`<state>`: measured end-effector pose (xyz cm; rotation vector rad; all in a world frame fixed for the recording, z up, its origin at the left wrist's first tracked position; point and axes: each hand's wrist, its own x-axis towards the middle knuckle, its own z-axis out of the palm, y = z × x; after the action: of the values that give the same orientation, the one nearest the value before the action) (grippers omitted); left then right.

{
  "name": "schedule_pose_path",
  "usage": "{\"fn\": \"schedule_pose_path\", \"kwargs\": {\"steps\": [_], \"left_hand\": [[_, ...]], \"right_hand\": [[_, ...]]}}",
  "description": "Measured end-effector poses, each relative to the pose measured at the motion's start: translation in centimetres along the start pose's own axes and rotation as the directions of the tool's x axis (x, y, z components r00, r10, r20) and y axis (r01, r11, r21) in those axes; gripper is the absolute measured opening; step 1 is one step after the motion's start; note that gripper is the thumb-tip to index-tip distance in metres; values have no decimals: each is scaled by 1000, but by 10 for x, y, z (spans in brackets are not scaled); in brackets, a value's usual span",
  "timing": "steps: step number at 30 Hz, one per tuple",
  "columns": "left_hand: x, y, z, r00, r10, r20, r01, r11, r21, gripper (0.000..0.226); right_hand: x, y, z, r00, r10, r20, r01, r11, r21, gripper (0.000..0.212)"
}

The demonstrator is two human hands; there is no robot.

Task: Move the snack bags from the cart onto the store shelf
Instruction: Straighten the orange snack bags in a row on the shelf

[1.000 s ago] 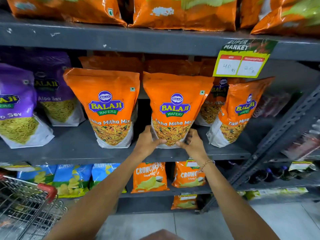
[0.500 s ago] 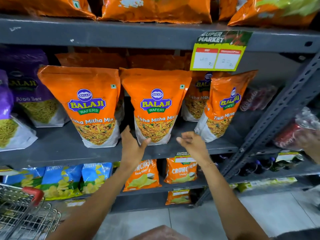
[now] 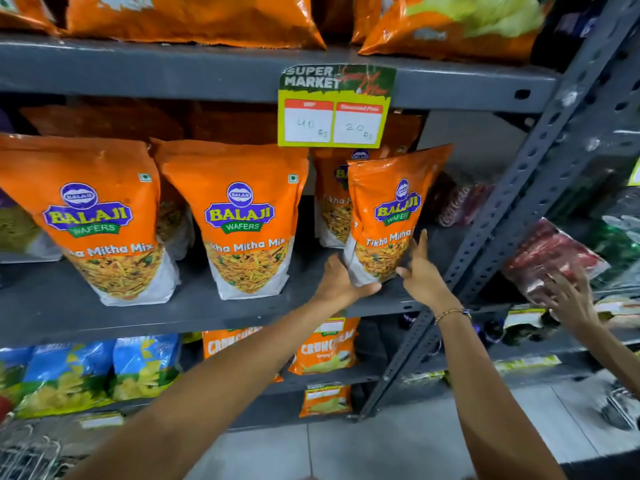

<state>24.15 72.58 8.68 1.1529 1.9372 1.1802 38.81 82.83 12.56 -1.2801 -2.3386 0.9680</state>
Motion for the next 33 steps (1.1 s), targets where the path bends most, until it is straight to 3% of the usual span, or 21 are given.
{"fn": "schedule_pose_path", "kwargs": {"steps": [2, 7, 11, 20, 29, 31, 33], "left_hand": [[6, 1, 4, 998, -27, -63, 28, 1000, 7, 106], [8, 7, -3, 992, -109, -65, 111, 993, 28, 79], [11, -2, -21, 995, -98, -19, 100, 987, 124, 81], [10, -9, -32, 995, -94, 38, 84, 976, 203, 88], [-3, -9, -31, 995, -78, 54, 65, 976, 209, 83], [-21, -15, -31, 1000, -1, -4, 2, 977, 211, 75], [-49, -23, -36, 989, 112, -99, -97, 985, 145, 56]], "right_hand": [[4, 2, -3, 1000, -14, 13, 13, 997, 72, 90], [8, 9, -4, 998, -54, 35, 46, 981, 188, 89], [11, 12, 8, 989, -121, 85, 95, 961, 261, 68], [20, 18, 23, 985, -150, 87, 107, 919, 379, 58], [5, 17, 25, 988, -139, 70, 89, 875, 476, 69], [-7, 16, 32, 998, -47, -52, 67, 851, 520, 68], [-26, 10, 49, 947, 56, -317, 129, 836, 533, 33]]}}
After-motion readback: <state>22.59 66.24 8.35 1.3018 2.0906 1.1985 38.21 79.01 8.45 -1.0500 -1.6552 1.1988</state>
